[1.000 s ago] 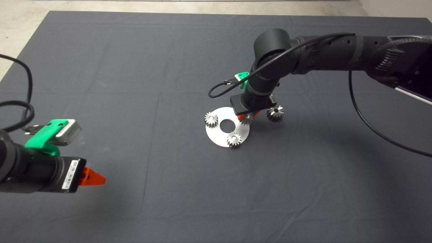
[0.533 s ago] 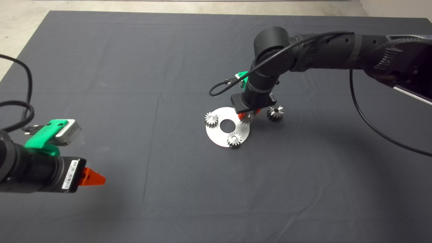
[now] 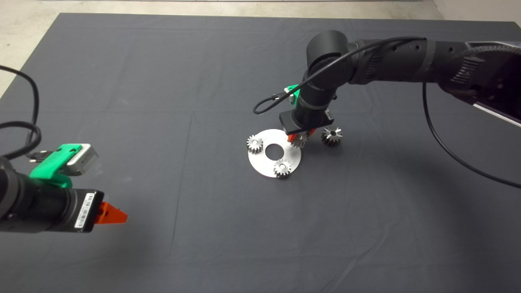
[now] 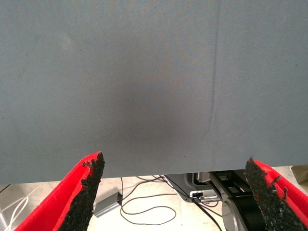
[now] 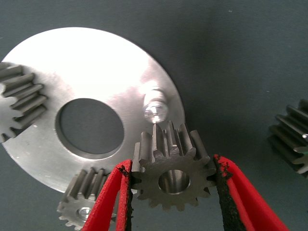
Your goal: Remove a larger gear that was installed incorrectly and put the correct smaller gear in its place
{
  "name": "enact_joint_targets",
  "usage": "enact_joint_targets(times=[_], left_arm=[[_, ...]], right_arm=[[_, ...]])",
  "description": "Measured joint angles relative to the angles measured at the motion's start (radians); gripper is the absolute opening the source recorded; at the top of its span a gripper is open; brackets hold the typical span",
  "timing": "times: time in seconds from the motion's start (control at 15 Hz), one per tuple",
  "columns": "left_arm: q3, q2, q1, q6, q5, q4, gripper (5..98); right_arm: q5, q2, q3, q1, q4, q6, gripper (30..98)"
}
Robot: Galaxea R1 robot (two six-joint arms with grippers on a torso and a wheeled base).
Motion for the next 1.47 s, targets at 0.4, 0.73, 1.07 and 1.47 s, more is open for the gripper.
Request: enact_joint_targets(times=[0.4,0.73,1.07,1.47], left_arm=[[0.0,0.001,0.0,0.0,-0.001,0.0,74.4],[0.0,0.0,0.0,0.0,0.0,0.0,74.4],[0.0,0.0,0.0,0.0,-0.001,0.0,74.4],[0.0,0.0,0.0,0.0,-0.001,0.0,74.4]], right_arm=[[0.003,0.026,-0.005,0.009,0.023,-0.007,35.1],[0.002,0.04,-0.009,0.009,0.026,-0.014,35.1],[0.002,0.04,-0.04,0.009,0.022,-0.039,35.1],[0.003,0.031,-0.076,0.009,0.01,-0.077,35.1]])
